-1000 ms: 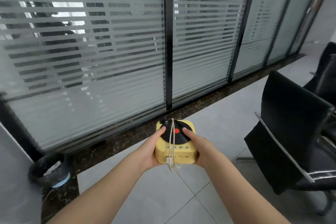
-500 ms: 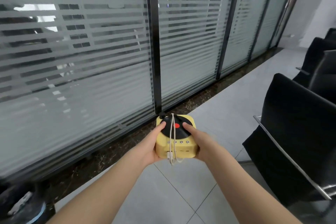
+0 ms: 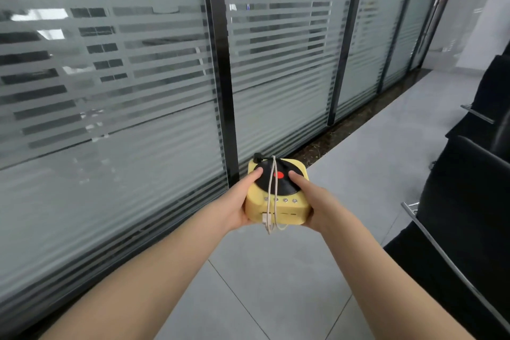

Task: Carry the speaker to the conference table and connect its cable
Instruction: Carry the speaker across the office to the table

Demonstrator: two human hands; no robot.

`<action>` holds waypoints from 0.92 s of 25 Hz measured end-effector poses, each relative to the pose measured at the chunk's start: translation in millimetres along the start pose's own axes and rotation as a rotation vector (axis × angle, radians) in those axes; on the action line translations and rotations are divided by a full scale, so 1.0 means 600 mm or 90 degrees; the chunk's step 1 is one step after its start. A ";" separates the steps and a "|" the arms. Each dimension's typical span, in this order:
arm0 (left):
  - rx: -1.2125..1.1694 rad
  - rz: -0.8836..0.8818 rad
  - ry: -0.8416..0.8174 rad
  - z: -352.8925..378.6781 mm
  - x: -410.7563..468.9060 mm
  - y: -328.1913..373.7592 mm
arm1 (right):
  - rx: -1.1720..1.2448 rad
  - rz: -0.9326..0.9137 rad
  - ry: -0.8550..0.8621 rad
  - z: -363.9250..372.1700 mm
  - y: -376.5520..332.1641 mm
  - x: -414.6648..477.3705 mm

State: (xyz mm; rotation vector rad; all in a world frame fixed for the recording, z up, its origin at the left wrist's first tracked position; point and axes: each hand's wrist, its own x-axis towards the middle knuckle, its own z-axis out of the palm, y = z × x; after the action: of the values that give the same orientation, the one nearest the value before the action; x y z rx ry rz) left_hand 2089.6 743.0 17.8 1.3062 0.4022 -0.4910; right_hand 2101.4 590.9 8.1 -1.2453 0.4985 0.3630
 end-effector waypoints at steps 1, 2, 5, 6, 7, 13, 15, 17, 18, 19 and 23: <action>0.004 -0.002 -0.005 0.004 0.018 0.013 | 0.004 -0.001 0.005 0.000 -0.013 0.017; 0.003 -0.006 -0.007 0.007 0.031 0.022 | 0.005 0.002 0.009 0.000 -0.022 0.029; 0.008 -0.014 -0.025 0.014 0.095 0.054 | -0.003 0.009 0.027 -0.002 -0.052 0.078; 0.007 -0.020 -0.036 0.016 0.120 0.064 | 0.000 0.007 0.038 -0.003 -0.064 0.095; 0.007 -0.026 -0.048 0.019 0.141 0.073 | 0.002 0.005 0.046 -0.004 -0.075 0.111; 0.031 -0.046 -0.115 0.047 0.291 0.155 | 0.042 0.002 0.099 -0.008 -0.151 0.242; 0.055 -0.055 -0.155 0.061 0.355 0.204 | 0.061 -0.009 0.125 -0.007 -0.192 0.298; 0.068 -0.059 -0.190 0.078 0.412 0.250 | 0.080 -0.022 0.165 -0.007 -0.236 0.344; 0.075 -0.062 -0.203 0.088 0.441 0.275 | 0.089 -0.029 0.181 -0.008 -0.259 0.370; 0.083 -0.062 -0.210 0.095 0.463 0.293 | 0.091 -0.033 0.192 -0.009 -0.275 0.389; 0.122 -0.065 -0.261 0.134 0.569 0.354 | 0.121 -0.064 0.243 -0.024 -0.334 0.473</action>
State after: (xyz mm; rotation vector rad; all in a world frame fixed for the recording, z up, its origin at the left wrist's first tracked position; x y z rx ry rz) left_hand 2492.1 664.3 22.4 1.3320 0.0800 -0.8815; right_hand 2441.0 518.2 11.3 -1.1523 0.7747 -0.0115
